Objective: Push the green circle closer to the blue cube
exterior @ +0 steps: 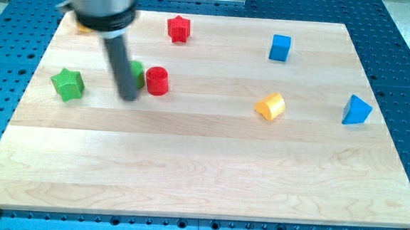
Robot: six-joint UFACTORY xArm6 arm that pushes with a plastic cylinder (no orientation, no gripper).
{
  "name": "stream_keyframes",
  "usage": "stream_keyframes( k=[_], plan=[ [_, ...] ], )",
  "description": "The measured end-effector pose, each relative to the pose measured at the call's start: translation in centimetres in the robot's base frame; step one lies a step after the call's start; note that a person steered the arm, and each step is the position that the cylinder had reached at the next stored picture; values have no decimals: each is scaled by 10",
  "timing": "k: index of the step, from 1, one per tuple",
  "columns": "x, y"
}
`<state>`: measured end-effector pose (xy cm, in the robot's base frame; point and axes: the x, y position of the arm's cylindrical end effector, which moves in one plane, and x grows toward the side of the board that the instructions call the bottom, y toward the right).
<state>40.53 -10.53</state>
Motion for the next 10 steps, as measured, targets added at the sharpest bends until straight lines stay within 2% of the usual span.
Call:
stream_keyframes(
  k=[1, 2, 3, 4, 5, 6, 7, 8, 9, 10],
  plan=[
    [-27, 0],
    [-8, -93],
    [-51, -34],
    [-74, 89],
    [-71, 55],
    [-93, 50],
    [-133, 152],
    [-156, 225],
    [-160, 233],
    [-135, 236]
  ],
)
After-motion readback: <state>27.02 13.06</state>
